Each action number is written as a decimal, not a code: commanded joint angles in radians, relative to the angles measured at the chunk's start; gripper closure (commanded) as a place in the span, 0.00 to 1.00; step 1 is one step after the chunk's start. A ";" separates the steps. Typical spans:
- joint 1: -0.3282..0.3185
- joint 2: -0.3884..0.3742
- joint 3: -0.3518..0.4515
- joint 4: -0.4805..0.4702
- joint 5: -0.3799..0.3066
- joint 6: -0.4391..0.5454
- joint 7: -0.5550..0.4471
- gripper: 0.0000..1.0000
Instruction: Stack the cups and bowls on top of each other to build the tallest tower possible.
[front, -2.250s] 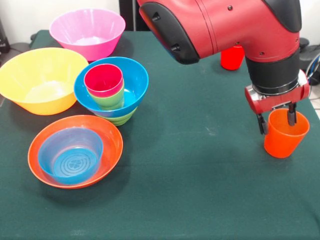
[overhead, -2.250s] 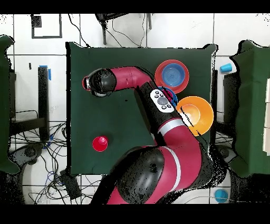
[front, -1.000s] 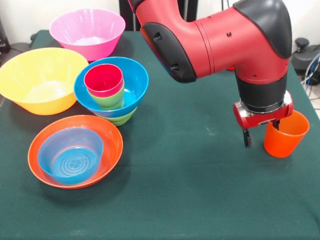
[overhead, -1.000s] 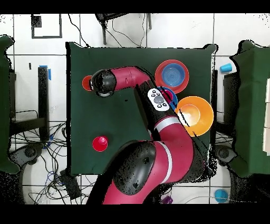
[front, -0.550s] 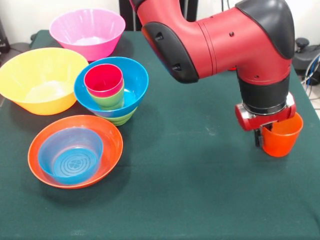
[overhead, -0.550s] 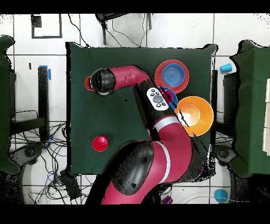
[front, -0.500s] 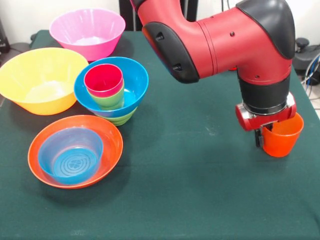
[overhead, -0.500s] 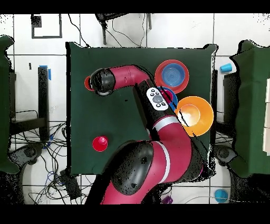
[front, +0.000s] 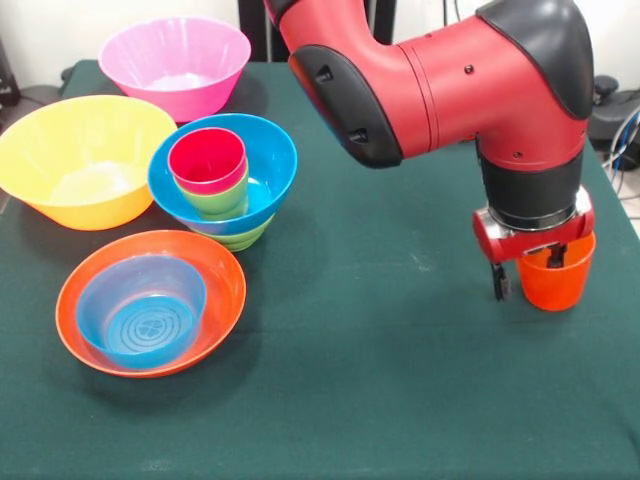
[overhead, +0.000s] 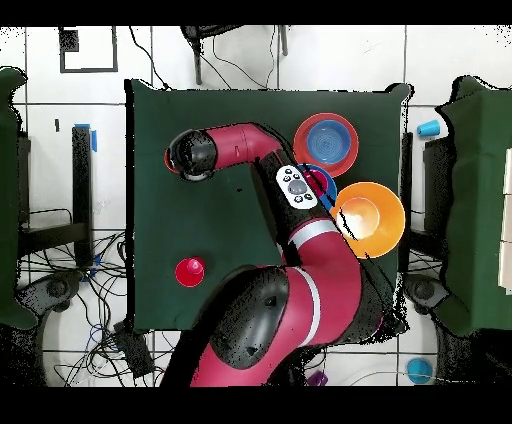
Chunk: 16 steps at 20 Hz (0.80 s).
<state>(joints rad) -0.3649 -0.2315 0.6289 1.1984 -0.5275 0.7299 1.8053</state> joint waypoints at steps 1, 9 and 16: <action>-0.024 -0.050 -0.056 0.055 -0.052 0.068 -0.151 0.00; -0.186 -0.244 0.011 0.227 -0.018 0.108 -0.261 0.00; -0.104 -0.192 -0.023 0.164 -0.061 0.068 -0.120 0.00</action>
<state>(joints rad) -0.5436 -0.4345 0.6256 1.3507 -0.5306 0.7384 1.8053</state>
